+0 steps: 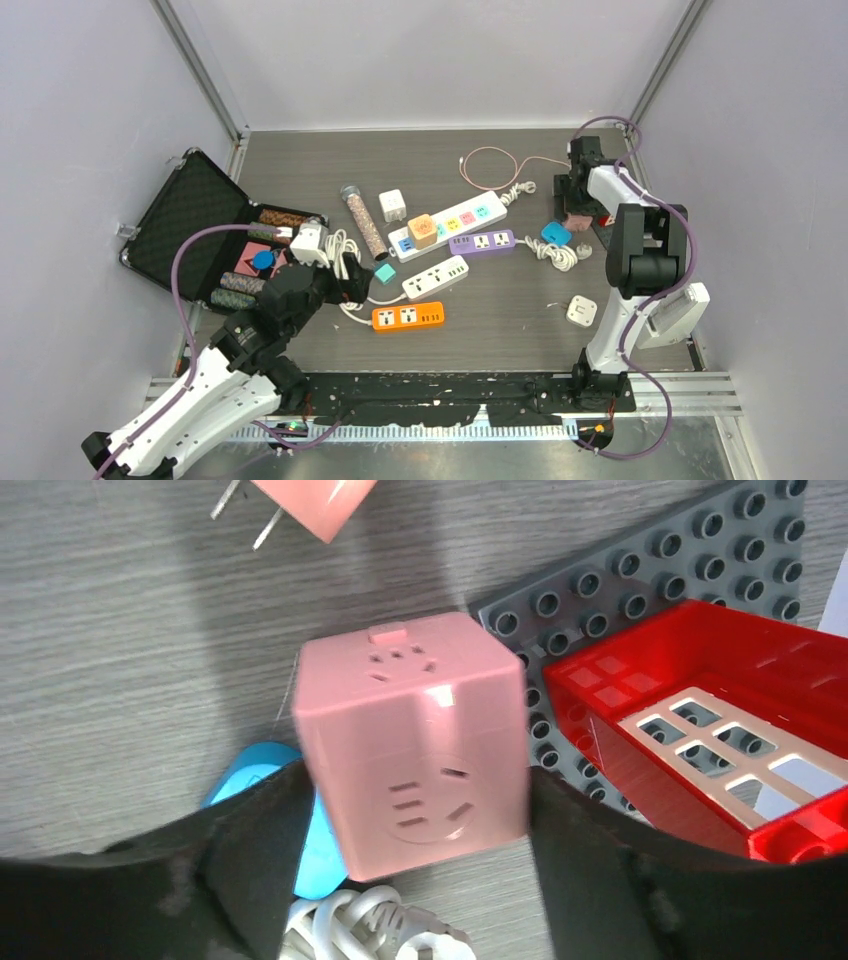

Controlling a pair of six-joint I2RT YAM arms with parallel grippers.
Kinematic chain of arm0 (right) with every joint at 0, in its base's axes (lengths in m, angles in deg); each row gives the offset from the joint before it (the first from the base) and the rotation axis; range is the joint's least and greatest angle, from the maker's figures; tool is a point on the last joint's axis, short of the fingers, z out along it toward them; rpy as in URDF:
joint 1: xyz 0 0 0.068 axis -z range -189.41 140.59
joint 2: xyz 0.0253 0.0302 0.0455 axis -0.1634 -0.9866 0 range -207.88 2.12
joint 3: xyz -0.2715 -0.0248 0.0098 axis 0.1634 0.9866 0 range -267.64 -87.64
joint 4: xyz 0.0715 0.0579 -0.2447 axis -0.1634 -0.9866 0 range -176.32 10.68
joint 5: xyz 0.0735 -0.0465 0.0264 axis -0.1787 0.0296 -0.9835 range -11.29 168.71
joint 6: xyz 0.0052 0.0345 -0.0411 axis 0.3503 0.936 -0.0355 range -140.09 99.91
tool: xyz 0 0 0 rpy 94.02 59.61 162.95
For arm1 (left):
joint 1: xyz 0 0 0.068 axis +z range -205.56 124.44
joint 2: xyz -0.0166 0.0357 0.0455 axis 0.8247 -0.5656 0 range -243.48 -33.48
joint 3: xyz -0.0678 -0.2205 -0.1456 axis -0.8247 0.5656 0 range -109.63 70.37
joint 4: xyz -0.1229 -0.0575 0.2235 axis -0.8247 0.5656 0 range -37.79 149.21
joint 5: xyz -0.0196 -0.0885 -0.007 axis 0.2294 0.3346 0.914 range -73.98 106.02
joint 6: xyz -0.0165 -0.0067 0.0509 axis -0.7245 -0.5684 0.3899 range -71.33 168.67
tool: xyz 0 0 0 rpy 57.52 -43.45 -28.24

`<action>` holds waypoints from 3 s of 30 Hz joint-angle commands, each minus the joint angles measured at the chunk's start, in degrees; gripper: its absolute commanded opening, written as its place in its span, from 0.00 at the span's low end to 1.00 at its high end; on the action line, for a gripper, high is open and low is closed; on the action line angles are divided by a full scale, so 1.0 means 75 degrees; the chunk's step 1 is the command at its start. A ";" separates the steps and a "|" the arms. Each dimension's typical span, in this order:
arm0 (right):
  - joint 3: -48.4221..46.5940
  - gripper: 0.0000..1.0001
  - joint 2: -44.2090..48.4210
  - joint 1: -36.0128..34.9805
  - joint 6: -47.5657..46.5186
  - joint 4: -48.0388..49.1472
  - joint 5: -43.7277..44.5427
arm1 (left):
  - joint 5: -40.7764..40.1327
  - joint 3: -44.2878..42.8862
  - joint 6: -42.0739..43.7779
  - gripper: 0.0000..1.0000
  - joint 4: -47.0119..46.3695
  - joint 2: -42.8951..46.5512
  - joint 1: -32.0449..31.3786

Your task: Insert the plug

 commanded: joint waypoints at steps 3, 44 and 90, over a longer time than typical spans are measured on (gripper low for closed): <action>-0.0245 0.49 0.0468 0.0104 0.0327 0.0335 -0.0410 | -0.0222 -0.0479 0.0136 0.99 0.0098 -0.0002 0.0093; 0.3497 0.29 0.6404 -0.6355 0.7059 1.0514 -0.6145 | 0.4586 -0.0992 -0.1534 0.99 -0.5028 0.0346 0.0118; 0.3414 0.97 0.7061 -0.6686 0.4465 0.6701 -0.6240 | 0.5245 -0.1242 -0.0309 0.00 -0.4062 -0.0421 0.0118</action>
